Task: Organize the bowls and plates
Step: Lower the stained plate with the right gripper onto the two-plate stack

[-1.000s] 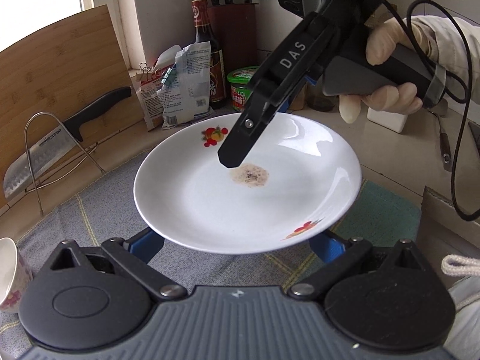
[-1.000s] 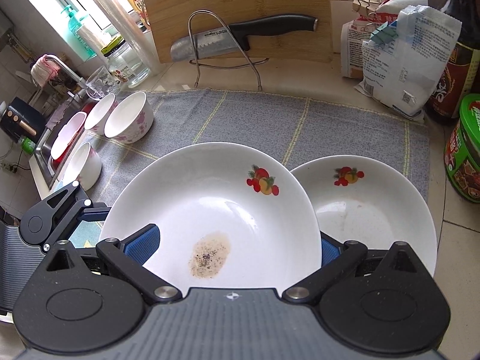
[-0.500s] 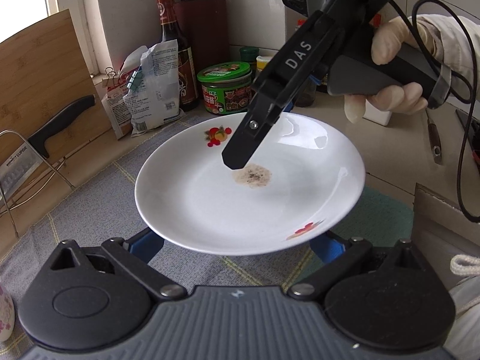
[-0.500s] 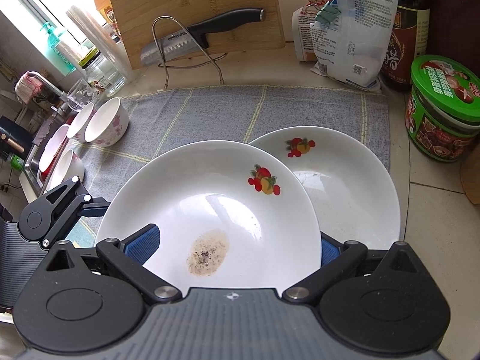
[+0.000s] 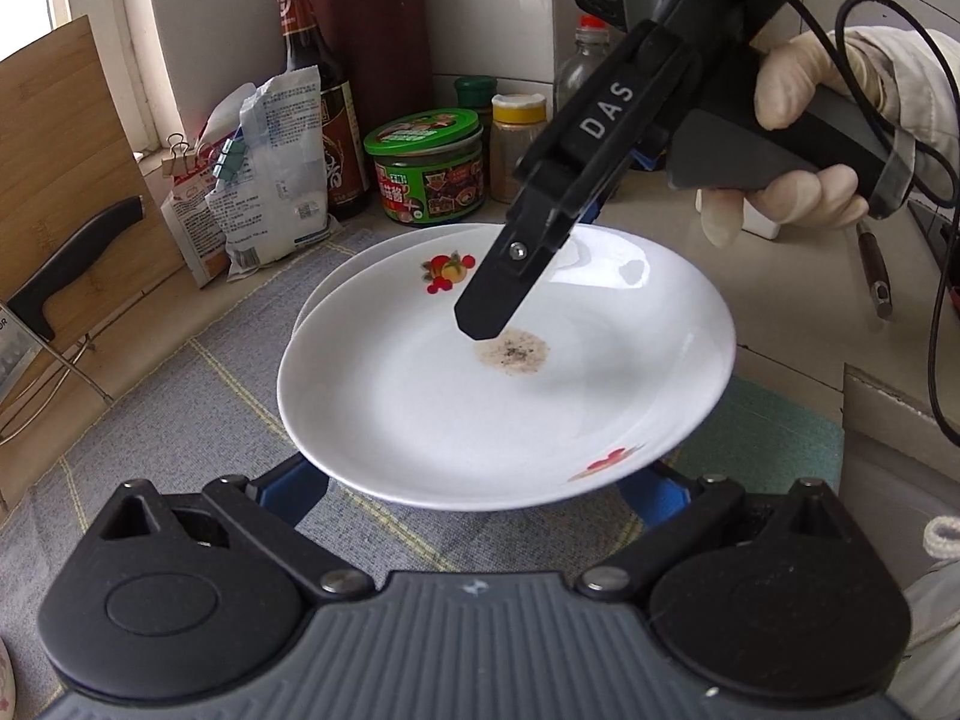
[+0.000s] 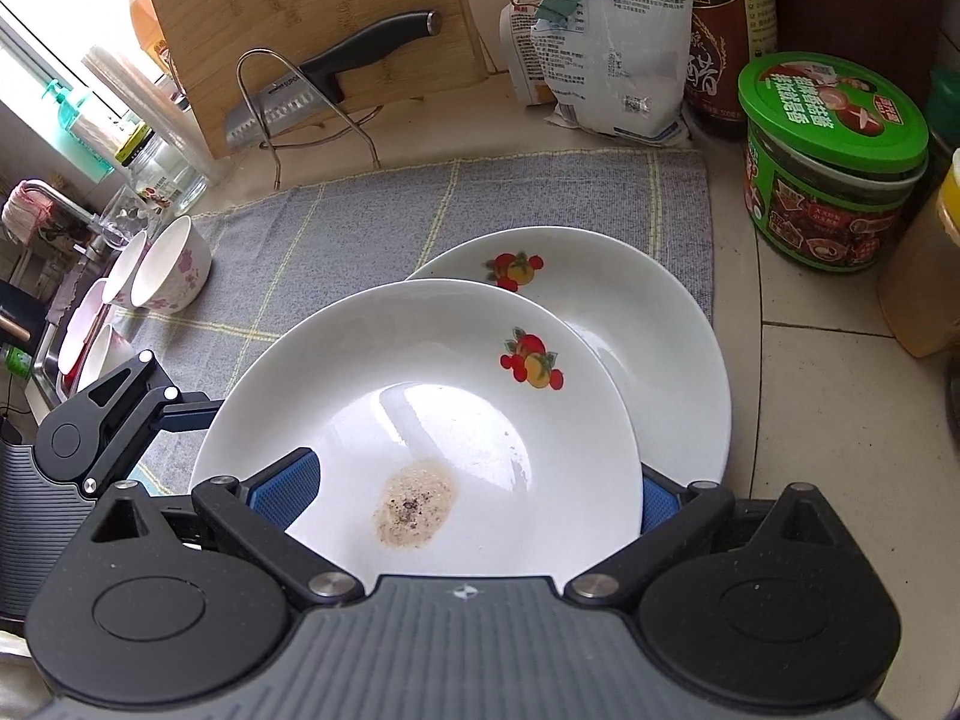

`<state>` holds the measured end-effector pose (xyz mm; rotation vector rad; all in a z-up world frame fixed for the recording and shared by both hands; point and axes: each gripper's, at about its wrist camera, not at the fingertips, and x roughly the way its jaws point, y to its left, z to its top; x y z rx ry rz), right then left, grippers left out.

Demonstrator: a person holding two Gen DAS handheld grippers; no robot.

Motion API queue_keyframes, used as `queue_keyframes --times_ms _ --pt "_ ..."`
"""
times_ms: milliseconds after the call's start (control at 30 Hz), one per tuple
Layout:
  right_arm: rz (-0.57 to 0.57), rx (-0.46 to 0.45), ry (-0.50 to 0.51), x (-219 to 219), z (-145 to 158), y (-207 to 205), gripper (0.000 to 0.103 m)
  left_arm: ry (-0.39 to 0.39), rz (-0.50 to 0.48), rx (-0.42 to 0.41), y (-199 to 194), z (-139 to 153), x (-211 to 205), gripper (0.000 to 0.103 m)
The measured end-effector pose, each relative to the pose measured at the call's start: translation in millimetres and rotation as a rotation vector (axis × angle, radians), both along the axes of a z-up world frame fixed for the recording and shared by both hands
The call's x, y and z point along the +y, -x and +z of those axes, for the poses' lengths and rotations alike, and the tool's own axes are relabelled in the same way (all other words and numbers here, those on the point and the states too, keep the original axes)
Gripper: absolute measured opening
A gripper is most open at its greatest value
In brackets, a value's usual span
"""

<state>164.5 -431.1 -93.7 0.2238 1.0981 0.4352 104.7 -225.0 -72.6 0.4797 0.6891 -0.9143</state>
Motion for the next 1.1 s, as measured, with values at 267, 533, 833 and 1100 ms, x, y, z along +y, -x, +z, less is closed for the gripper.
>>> queue_keyframes --times_ms 267,533,833,1100 --pt "-0.022 0.011 -0.012 -10.9 -6.6 -2.5 0.103 -0.017 -0.014 0.001 -7.8 -4.1 -8.6 0.102" --pt "-0.028 0.017 -0.020 -17.8 -9.4 -4.7 0.103 -0.019 -0.010 0.020 -14.4 -7.2 -12.1 0.102" --pt "-0.023 0.019 -0.009 -15.9 -10.1 -6.2 0.103 -0.018 0.002 0.029 -18.1 -8.7 -11.0 0.102" --pt "-0.025 0.022 -0.006 -13.1 -11.8 -5.5 0.103 -0.011 0.022 0.033 -22.3 -9.9 -9.6 0.101"
